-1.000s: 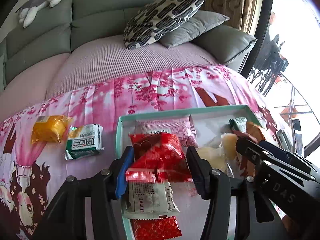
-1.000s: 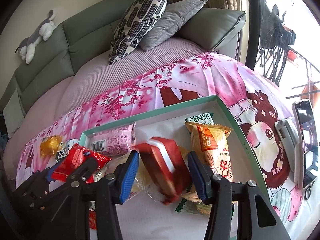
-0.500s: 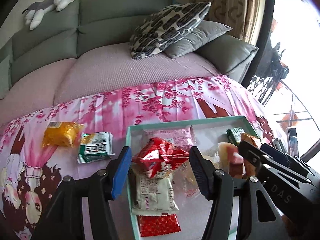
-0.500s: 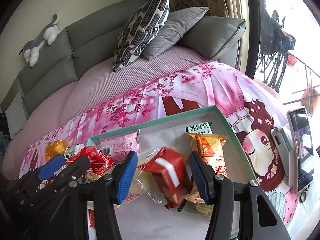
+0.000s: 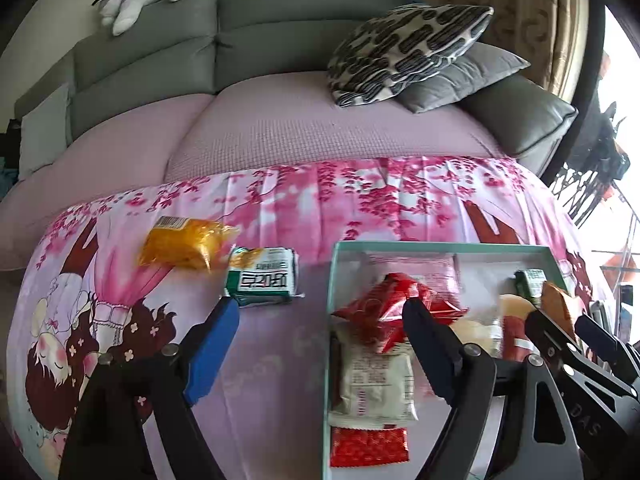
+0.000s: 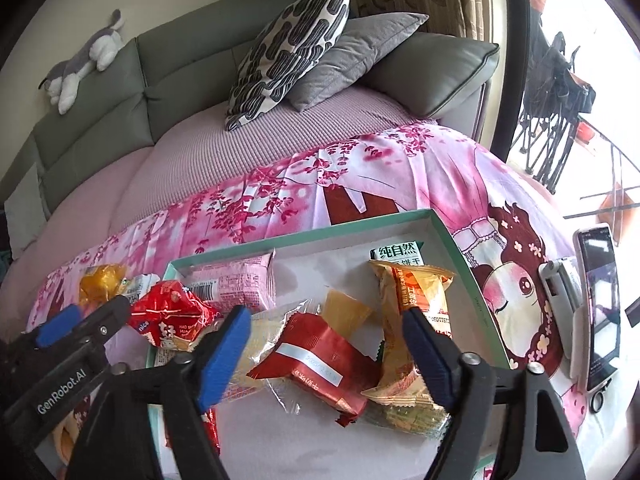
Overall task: Organize snacks
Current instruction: 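Carry the red foil pack and red wrapper into the tray and open both tools, then withdraw both tools from the tray back toward the remaining snacks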
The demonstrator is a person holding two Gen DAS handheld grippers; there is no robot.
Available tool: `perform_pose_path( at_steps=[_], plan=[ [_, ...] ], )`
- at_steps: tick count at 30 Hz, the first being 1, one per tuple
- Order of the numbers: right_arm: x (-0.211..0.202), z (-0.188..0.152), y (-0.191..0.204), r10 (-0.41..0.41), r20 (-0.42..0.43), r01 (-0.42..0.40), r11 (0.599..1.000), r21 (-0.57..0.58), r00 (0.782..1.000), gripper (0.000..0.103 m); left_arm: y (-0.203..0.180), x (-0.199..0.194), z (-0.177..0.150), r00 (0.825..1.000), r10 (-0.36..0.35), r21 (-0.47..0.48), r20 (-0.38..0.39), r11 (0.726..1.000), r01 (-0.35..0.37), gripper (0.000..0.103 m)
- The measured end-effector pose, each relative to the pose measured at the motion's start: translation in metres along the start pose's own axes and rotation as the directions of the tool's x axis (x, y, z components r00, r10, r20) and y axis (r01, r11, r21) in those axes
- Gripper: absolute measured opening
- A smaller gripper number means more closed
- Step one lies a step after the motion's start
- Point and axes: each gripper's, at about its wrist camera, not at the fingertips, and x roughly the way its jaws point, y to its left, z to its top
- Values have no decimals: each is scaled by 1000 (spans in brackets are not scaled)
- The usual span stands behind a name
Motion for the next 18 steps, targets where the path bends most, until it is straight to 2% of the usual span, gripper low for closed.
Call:
perform_pose_path(
  at_steps=[3,7,18],
  plan=[
    [1,-1,3,2,-1,-2,1000,-12,1000,84,8,4,0,1000,0,-38,-9,999,0,85],
    [2,-1,4,-11,1,11,1000,-16,1000,102,12,7,-1,1000,27,-41,-15,999,-27,92],
    [-5,2,8,-7,13,7,1000,-1,1000,103,26,6,-2,999,34,-86,-27,996,-36,95]
  ],
)
